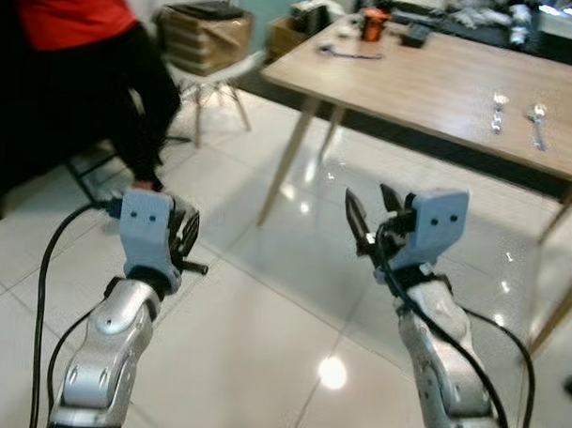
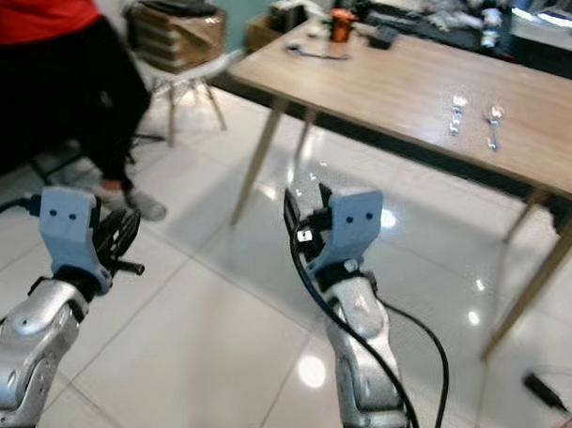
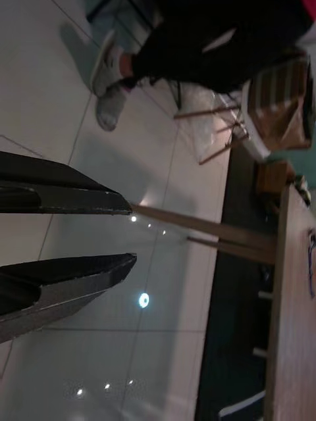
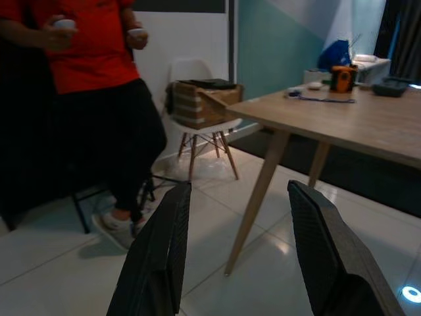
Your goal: Setting the table
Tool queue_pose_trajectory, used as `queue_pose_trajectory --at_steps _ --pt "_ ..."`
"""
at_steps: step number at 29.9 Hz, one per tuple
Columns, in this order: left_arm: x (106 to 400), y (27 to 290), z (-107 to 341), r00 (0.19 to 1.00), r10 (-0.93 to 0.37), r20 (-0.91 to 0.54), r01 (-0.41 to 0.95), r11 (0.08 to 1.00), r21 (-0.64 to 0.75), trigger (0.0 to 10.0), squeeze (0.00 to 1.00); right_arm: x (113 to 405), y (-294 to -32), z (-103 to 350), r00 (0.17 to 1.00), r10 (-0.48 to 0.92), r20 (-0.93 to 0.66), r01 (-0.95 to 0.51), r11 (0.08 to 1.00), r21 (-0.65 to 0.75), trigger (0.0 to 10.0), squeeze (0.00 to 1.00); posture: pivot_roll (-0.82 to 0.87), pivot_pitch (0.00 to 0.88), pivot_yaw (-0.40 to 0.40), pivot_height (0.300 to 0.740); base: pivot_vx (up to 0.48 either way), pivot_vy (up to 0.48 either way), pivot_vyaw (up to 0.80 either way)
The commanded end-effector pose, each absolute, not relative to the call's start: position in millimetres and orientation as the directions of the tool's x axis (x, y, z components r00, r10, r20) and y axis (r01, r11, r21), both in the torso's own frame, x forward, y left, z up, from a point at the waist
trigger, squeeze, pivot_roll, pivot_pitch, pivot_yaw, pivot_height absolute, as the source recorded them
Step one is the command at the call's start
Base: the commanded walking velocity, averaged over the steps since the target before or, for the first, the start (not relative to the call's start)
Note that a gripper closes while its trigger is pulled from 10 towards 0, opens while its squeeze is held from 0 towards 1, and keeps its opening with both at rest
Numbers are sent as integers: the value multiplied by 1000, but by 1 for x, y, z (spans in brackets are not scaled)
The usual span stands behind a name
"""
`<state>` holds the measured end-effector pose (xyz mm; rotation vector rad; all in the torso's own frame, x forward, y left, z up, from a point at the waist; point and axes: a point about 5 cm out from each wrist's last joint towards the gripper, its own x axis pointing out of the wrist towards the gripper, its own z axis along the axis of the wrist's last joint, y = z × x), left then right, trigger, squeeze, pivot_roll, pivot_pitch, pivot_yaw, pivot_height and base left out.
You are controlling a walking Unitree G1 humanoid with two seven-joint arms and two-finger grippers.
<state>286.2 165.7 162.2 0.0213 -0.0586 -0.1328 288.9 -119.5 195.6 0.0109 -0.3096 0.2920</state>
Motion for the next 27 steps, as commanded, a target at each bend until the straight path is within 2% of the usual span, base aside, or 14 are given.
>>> queue_pose_trajectory --at_steps 1,18,21,27 --pt "285 166 158 991 -129 41 128 991 25 10000 0 289 -123 192 919 270 287 -271 962 -35 10000 0 -46 23 83 740 0 0 -800" --pt "285 165 158 991 -125 50 123 992 29 10000 0 293 -123 192 920 267 286 -271 962 -24 10000 0 -36 17 75 740 0 0 -800" --pt "285 165 158 991 -127 50 125 991 36 10000 0 293 -123 192 921 263 286 -267 963 -24 10000 0 -34 16 75 740 294 0 -671" --pt "285 163 158 990 -128 55 127 991 36 10000 0 293 -123 192 922 258 289 -263 965 -24 10000 0 -33 18 78 740 480 0 0"
